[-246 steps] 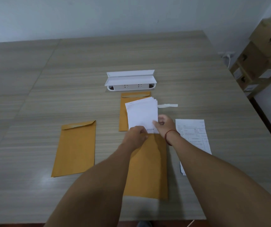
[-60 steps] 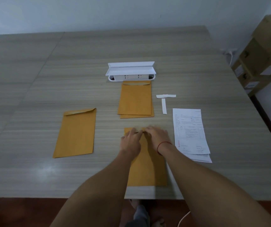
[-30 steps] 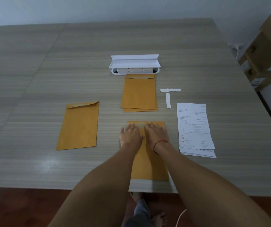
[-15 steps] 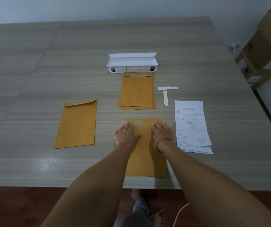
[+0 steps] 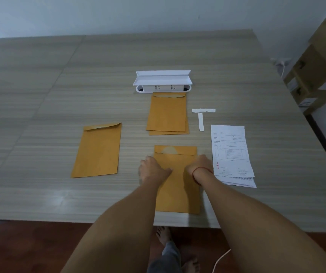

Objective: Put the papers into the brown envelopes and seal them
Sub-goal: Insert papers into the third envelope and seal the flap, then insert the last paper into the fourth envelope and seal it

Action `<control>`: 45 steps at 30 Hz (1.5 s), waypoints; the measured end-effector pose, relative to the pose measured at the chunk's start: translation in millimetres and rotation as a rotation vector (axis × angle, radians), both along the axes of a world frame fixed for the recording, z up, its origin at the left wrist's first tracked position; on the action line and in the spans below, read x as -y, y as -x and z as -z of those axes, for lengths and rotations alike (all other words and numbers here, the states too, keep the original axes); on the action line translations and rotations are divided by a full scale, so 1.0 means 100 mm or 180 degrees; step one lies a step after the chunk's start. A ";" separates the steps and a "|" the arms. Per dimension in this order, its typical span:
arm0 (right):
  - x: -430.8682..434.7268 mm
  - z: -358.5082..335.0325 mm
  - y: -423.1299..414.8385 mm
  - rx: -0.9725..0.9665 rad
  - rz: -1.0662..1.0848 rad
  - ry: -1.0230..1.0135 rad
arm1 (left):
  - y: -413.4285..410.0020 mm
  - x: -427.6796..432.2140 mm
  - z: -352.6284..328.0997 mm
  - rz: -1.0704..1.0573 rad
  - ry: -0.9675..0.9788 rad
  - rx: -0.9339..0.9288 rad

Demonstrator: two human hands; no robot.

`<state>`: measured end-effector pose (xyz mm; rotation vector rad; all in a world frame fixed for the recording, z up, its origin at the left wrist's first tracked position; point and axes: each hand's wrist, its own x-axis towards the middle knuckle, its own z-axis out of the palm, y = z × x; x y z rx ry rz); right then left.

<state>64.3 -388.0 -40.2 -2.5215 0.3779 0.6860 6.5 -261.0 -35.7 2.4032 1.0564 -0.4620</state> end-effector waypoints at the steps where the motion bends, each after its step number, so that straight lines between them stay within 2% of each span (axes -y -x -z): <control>1: -0.01 0.00 0.01 -0.0103 0.0110 -0.0058 | -0.01 0.01 0.01 -0.0132 0.0082 -0.0036; 4: 0.00 0.01 0.00 -0.0284 0.0316 -0.0150 | -0.02 0.01 0.04 -0.0435 0.0267 -0.0103; 10: -0.03 -0.05 -0.08 -0.0448 0.0552 -0.0387 | -0.05 -0.08 0.03 -0.0521 0.0530 -0.0050; 21: -0.56 -0.38 -0.86 0.0134 0.0352 -0.1168 | -0.82 -0.61 -0.41 -0.0587 0.0247 0.0592; 29: -0.94 -0.20 -1.83 0.0480 0.0226 -0.0643 | -1.80 -0.97 -0.21 -0.0137 0.0256 0.0746; 34: -1.08 -0.16 -2.14 0.0480 0.0257 -0.0782 | -2.18 -1.09 -0.10 0.0002 0.0319 0.0848; 39: -1.09 -0.27 -2.05 0.0327 0.0024 -0.0750 | -2.13 -1.08 -0.16 0.0019 0.0454 0.0594; 45: -1.17 -0.60 -1.52 0.0310 -0.0426 -0.0788 | -1.56 -1.15 -0.52 -0.0122 0.0365 0.0696</control>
